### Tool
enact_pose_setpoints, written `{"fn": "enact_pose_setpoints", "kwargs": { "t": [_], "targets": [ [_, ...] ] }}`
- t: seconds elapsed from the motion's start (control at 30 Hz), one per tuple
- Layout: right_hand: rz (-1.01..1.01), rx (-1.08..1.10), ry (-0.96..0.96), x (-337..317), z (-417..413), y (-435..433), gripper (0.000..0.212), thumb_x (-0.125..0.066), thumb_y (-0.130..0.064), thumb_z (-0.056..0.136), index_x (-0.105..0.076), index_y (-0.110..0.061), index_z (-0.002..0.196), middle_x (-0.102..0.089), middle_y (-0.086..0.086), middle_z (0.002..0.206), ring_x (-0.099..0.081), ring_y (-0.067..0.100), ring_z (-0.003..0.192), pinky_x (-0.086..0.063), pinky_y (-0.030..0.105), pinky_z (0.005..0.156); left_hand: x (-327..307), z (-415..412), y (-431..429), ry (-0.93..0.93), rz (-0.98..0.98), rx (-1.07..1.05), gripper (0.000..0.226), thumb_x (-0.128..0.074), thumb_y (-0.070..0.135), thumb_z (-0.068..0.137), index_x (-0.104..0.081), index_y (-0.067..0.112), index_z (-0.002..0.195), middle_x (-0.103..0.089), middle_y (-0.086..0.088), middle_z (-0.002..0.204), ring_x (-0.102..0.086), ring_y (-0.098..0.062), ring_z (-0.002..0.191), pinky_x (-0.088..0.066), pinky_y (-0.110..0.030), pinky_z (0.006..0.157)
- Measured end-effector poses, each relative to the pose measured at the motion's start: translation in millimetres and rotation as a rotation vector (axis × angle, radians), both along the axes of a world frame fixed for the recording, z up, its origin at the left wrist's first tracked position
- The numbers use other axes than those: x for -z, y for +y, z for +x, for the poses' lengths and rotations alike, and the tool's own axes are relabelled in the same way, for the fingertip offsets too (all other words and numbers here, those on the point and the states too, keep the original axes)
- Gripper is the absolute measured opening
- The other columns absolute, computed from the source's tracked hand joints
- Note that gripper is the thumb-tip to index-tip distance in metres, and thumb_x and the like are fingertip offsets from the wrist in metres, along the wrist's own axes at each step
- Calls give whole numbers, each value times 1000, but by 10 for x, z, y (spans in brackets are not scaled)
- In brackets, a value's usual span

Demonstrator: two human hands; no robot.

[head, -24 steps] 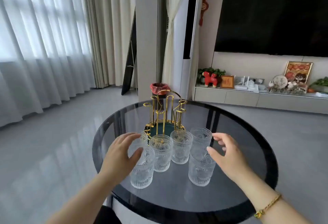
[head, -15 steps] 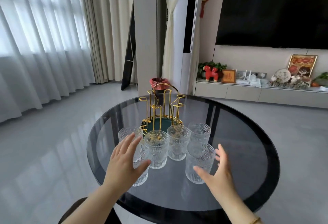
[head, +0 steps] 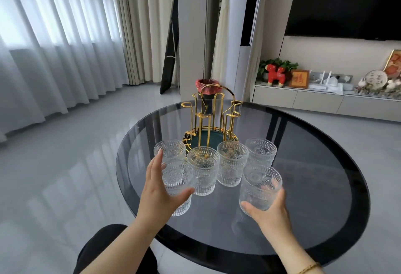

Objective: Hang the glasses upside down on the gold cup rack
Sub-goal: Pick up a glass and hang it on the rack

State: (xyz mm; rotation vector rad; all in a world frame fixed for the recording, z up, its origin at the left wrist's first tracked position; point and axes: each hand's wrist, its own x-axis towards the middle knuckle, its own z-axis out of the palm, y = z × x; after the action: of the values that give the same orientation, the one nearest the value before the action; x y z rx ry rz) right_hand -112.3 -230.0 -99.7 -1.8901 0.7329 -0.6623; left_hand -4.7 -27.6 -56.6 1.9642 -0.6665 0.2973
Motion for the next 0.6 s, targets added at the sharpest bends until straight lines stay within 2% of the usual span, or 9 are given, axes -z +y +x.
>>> {"fn": "enact_pose_setpoints", "kwargs": {
  "t": [0.07,0.13,0.2,0.27,0.33,0.43,0.5,0.57,0.6],
  "targets": [
    [23,6,-14,-5,4,6,87,-81,-20,56,-27,-19,125,-49,-3,114,-47,17,99,-35,27,80,-10,10,17,17,20,13,103,-82,20,57,-11,32,130,-29,-11,143,-38,-12,115,-35,-34,95],
    [37,22,-34,-18,-3,8,83,-81,-19,56,-30,-20,121,-47,-6,109,-45,14,96,-34,28,78,-35,6,55,25,32,38,99,-78,35,57,-10,34,129,-31,-7,142,-39,-15,119,-34,-36,98],
    [51,34,-62,-44,-24,3,78,-81,-17,55,-33,-24,116,-48,-10,104,-46,14,95,-36,29,76,-64,1,116,10,50,22,88,-58,68,57,-14,37,127,-33,1,138,-35,-15,124,-27,-41,106],
    [50,20,-106,-120,-56,-5,72,-81,-15,55,-34,-31,107,-48,-20,96,-46,11,92,-36,23,68,-97,33,179,-2,66,-20,97,-27,89,54,-25,29,131,-33,7,133,-27,-11,125,-16,-44,111],
    [31,-38,-152,-253,-77,-23,69,-80,-10,56,-37,-37,102,-46,-25,96,-49,6,91,-35,18,68,-174,100,205,-11,98,-48,104,-12,91,55,-33,22,131,-36,2,137,-27,-16,128,-13,-44,111],
    [17,-152,-192,-532,-78,-73,68,-78,-4,58,-42,-48,95,-51,-25,101,-50,-14,94,-36,13,71,-370,218,136,-47,177,-34,107,-4,90,55,-37,21,130,-35,-2,143,-26,-21,133,-14,-43,111],
    [3,-195,-168,-746,-71,-120,66,-79,-12,57,-41,-52,93,-50,-28,100,-48,-24,88,-36,10,68,-517,304,33,-93,241,18,106,0,88,56,-37,22,130,-38,0,142,-27,-18,133,-14,-40,112],
    [-39,-212,-117,-952,-62,-183,65,-78,-21,55,-39,-54,95,-45,-33,97,-44,-29,82,-35,5,63,-645,379,-109,-174,295,70,95,-3,82,65,-40,22,128,-42,1,139,-31,-16,132,-12,-36,113],
    [-52,-207,-83,-1042,-56,-224,67,-79,-22,56,-38,-53,99,-42,-33,95,-45,-26,80,-35,6,61,-693,418,-190,-222,316,89,81,-11,74,74,-42,22,127,-45,1,138,-32,-16,131,-9,-32,112]
  ]
}}
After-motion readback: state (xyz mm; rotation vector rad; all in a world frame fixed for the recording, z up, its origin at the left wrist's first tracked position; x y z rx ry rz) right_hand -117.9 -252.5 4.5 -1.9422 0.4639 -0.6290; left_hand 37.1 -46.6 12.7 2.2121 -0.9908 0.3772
